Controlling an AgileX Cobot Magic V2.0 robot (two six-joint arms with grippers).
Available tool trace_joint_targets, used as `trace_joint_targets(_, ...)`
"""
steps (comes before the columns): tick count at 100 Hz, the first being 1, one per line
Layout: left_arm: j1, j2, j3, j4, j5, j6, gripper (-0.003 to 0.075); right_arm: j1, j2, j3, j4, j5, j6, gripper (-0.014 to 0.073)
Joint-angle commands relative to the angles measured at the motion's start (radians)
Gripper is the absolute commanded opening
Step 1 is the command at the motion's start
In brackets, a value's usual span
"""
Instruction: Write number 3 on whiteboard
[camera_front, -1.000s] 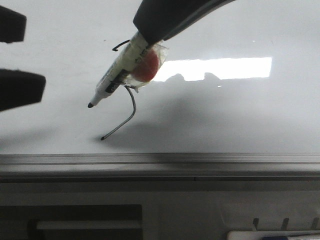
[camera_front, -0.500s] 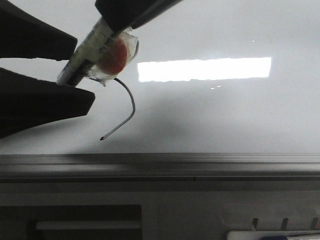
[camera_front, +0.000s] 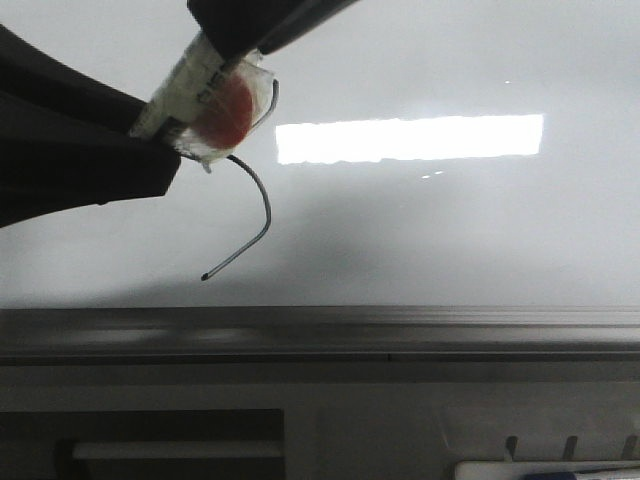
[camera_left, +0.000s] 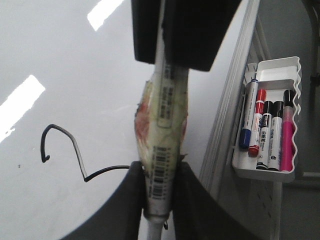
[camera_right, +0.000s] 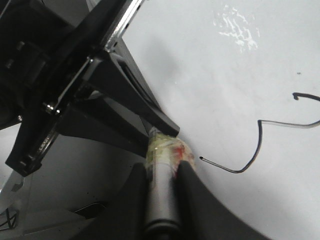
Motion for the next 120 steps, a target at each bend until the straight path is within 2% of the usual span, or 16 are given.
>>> trace_joint_targets(1, 0.001, -0.007, -0.033, -0.038, -0.065, -0.012, -0.0021, 0.002, -0.023, -0.034, 0.015, -0.056, 0.006, -0.0061)
trace_joint_targets(6, 0.001, -0.007, -0.033, -0.038, -0.065, -0.012, -0.0021, 0.002, -0.023, -0.034, 0.015, -0.065, 0.006, -0.0057)
trace_joint_targets(12, 0.001, -0.007, -0.033, -0.038, -0.065, -0.012, -0.0021, 0.002, -0.023, -0.034, 0.015, -0.069, 0.006, -0.0006)
trace_joint_targets(18, 0.001, -0.007, -0.033, -0.038, -0.065, -0.012, -0.0021, 0.002, -0.023, -0.034, 0.015, -0.071, 0.006, 0.0141)
trace_joint_targets(28, 0.001, -0.007, -0.033, -0.038, -0.065, -0.012, -0.0021, 0.002, -0.023, -0.034, 0.015, -0.113, 0.006, 0.0507)
trace_joint_targets(32, 0.001, -0.007, -0.033, -0.038, -0.065, -0.017, -0.0021, 0.002, -0.023, -0.034, 0.015, -0.151, 0.006, 0.0618)
trace_joint_targets(36, 0.001, -0.007, -0.033, -0.050, -0.065, -0.035, -0.0021, -0.003, -0.023, -0.034, 0.015, -0.187, 0.006, 0.0674)
trace_joint_targets(46, 0.001, -0.007, -0.033, -0.187, -0.044, -0.110, -0.0021, -0.023, -0.032, -0.034, 0.013, -0.307, 0.006, 0.0634)
trace_joint_targets(53, 0.001, -0.007, -0.033, -0.389, 0.015, -0.119, -0.0021, -0.040, -0.045, -0.034, 0.013, -0.375, 0.006, 0.0601)
trace_joint_targets(59, 0.001, -0.007, -0.033, -0.628, 0.085, -0.119, -0.0021, -0.057, -0.061, -0.034, 0.013, -0.406, 0.006, 0.0578)
trace_joint_targets(64, 0.001, -0.007, -0.033, -0.741, 0.132, -0.119, -0.0021, -0.065, -0.074, -0.034, 0.013, -0.417, 0.006, 0.0564)
trace_joint_targets(79, 0.001, -0.007, -0.033, -0.872, 0.190, -0.121, -0.0021, -0.082, -0.093, -0.034, 0.013, -0.412, 0.006, 0.0556)
trace_joint_targets(91, 0.001, -0.007, -0.033, -1.076, 0.231, -0.128, -0.0021, -0.082, -0.093, -0.034, 0.013, -0.403, 0.006, 0.0556)
trace_joint_targets(107, 0.001, -0.005, -0.033, -1.087, 0.225, -0.128, -0.0021, -0.082, -0.093, -0.034, 0.013, -0.383, 0.006, 0.0556)
trace_joint_targets(120, 0.001, 0.014, -0.033, -1.157, 0.223, -0.128, -0.0021, -0.082, -0.093, -0.034, 0.013, -0.383, 0.006, 0.0556)
